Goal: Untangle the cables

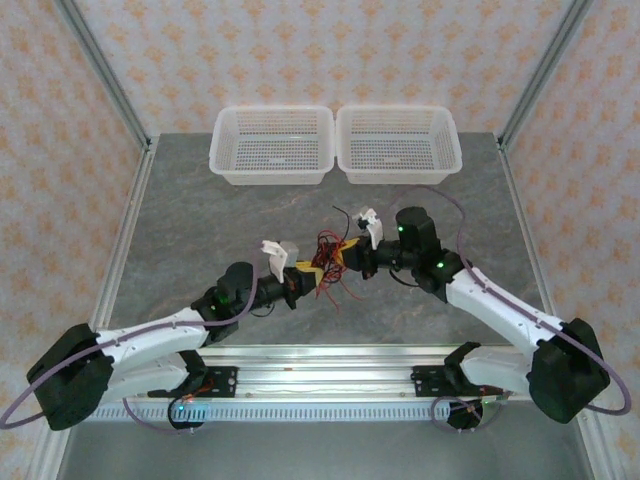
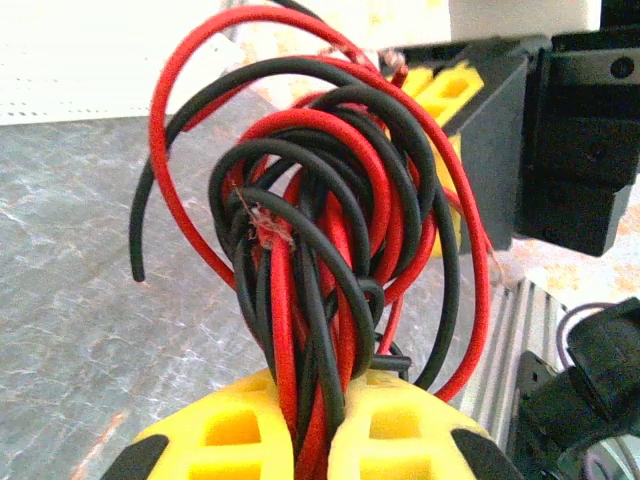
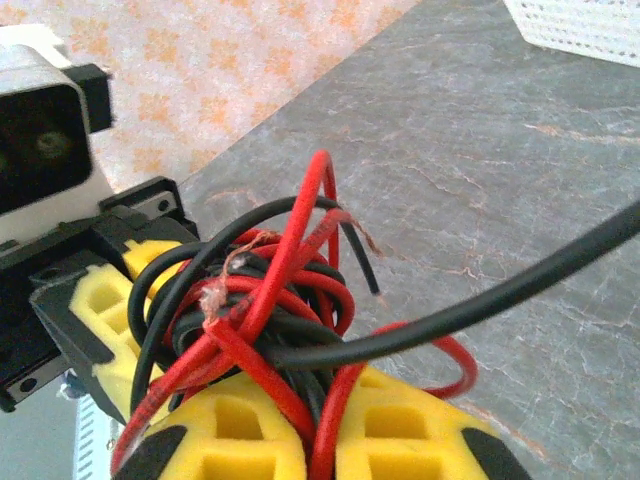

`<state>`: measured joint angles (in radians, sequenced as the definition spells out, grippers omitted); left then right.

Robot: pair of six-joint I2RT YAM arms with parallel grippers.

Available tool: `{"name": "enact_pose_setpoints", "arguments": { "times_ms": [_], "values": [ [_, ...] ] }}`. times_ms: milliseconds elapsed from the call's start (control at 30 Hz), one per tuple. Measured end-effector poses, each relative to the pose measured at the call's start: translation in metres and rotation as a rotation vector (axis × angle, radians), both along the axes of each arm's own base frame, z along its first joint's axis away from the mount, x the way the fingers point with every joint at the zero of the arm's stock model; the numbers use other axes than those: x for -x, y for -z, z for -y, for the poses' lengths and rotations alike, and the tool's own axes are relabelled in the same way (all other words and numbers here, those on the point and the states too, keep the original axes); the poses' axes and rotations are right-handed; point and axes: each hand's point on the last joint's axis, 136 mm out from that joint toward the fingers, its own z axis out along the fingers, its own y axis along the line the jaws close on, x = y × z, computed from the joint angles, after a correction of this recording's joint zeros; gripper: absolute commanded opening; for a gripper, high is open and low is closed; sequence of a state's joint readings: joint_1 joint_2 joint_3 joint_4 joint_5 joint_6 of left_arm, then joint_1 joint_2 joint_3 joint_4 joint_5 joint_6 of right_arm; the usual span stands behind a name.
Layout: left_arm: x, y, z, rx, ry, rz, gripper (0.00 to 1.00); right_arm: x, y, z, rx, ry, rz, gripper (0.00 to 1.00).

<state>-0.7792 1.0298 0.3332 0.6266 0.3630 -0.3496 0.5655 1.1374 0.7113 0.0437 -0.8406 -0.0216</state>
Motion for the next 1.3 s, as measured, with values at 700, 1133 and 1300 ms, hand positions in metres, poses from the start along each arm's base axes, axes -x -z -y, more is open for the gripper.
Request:
{"name": "enact_pose_setpoints", "arguments": {
  "times_ms": [700,1133,1300],
  "values": [
    [-0.033,0.030,-0.019,-0.125,-0.241,-0.216,0.00,-0.018,-0.017,0.011,0.078,0.424,-0.215,0.65],
    [-0.031,0.032,-0.015,-0.135,-0.228,-0.222,0.00,-0.027,0.027,-0.025,0.185,0.470,-0.299,0.61],
    [-0.031,0.035,-0.017,-0.144,-0.238,-0.226,0.00,-0.030,0.027,-0.028,0.179,0.485,-0.309,0.43]
  ]
}}
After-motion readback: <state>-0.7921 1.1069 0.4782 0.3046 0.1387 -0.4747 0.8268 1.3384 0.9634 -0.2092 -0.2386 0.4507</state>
